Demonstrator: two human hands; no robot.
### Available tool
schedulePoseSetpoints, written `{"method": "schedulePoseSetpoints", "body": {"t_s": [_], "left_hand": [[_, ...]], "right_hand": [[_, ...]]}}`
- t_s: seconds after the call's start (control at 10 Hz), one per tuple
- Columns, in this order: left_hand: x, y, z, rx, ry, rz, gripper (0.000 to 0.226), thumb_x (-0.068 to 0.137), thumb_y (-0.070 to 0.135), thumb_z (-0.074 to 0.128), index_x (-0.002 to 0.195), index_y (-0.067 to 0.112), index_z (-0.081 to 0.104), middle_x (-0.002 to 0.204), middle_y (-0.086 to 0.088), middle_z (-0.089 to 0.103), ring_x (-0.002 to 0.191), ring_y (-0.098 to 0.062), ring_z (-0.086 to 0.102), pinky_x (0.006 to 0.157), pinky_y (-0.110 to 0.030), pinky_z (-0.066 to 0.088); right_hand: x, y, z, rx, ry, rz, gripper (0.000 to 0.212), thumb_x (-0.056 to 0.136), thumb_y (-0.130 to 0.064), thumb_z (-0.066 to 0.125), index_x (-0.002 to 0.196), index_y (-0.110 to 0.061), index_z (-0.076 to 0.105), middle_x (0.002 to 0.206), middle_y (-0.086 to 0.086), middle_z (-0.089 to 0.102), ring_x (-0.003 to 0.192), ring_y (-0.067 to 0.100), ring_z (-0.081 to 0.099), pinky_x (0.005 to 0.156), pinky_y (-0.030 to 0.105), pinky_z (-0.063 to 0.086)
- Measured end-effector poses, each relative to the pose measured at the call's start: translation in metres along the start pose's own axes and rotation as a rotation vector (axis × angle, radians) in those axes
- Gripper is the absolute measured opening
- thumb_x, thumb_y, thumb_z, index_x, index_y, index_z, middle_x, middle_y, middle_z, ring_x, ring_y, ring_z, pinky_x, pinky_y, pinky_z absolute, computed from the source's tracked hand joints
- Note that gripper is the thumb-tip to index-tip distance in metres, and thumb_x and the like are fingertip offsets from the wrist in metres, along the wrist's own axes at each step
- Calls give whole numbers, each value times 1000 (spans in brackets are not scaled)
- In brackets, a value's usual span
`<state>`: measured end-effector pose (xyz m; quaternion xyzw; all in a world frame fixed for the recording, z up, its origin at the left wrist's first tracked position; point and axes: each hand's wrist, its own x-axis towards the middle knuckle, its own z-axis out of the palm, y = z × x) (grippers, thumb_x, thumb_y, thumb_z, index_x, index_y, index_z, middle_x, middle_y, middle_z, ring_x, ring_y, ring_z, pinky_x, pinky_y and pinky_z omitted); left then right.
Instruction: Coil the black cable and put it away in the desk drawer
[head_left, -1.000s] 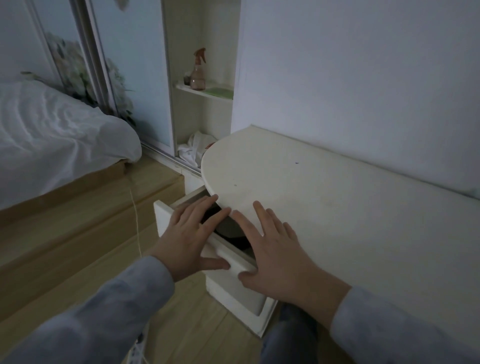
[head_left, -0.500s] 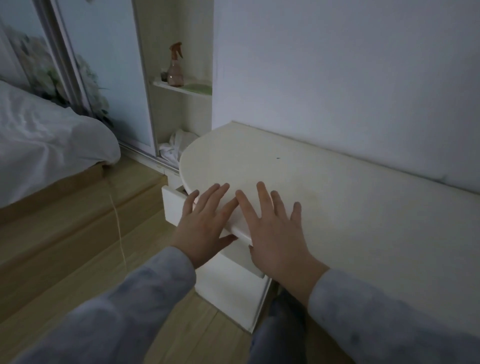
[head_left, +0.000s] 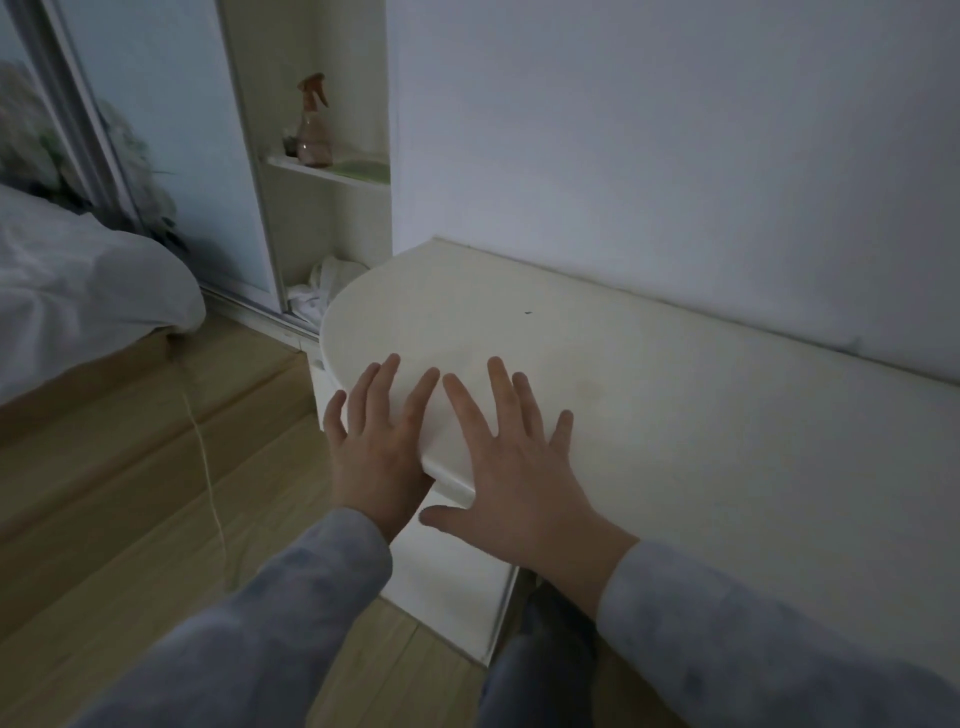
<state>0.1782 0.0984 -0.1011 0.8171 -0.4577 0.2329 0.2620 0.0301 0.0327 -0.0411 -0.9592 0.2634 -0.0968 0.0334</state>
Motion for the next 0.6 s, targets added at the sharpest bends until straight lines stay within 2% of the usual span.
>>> {"method": "schedulePoseSetpoints", "body": {"t_s": [0.1, 0.4, 0.5, 0.6], "left_hand": [[0, -1, 4, -8, 17, -6, 84, 75, 49, 78, 147, 24, 44, 154, -21, 42, 142, -41, 38, 111, -64, 23], [-1, -13, -22, 32, -119, 123, 115, 58, 62, 80, 154, 25, 29, 158, -22, 34, 144, -41, 34, 110, -65, 23], [1, -19, -36, 33, -87, 241, 119, 55, 56, 88, 153, 26, 27, 157, -22, 34, 142, -41, 34, 107, -66, 26], [3, -15, -53, 24, -146, 337, 114, 61, 41, 87, 155, 27, 25, 158, -20, 31, 142, -39, 33, 108, -64, 29]], "right_hand": [[-3, 1, -2, 52, 44, -9, 122, 73, -89, 54, 155, -41, -23, 167, 2, -30, 155, 33, -22, 118, 73, 3], [-21, 10, -12, 60, 91, 25, 113, 74, -94, 40, 156, -41, -18, 169, 3, -25, 157, 31, -17, 120, 71, 3], [-26, 25, -25, 17, 92, 44, 106, 79, -93, 30, 156, -40, -18, 170, 5, -24, 157, 33, -15, 120, 71, 4], [-33, 43, -39, 10, 130, 89, 101, 82, -91, 24, 158, -38, -13, 171, 8, -18, 158, 34, -11, 119, 72, 8]]}}
